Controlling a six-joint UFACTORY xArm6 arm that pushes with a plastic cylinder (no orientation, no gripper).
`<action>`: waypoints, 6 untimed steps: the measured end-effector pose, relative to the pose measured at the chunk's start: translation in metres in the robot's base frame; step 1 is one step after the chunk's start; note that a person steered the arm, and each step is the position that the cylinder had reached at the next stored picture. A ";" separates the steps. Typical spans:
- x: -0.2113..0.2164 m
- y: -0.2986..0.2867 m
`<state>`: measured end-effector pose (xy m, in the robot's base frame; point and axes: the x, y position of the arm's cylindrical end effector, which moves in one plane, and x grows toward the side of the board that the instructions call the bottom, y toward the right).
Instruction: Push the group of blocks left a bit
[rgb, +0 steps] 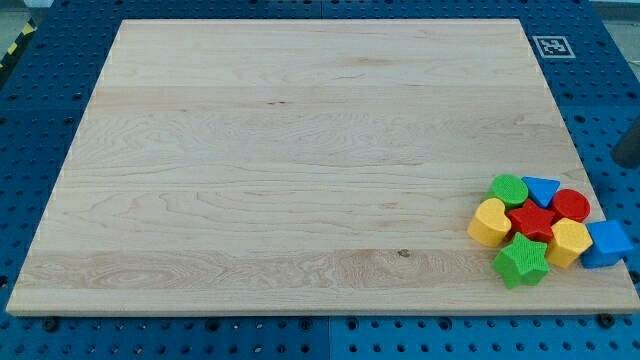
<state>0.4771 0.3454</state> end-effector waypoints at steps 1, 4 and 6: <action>0.087 0.000; 0.094 -0.050; 0.092 -0.091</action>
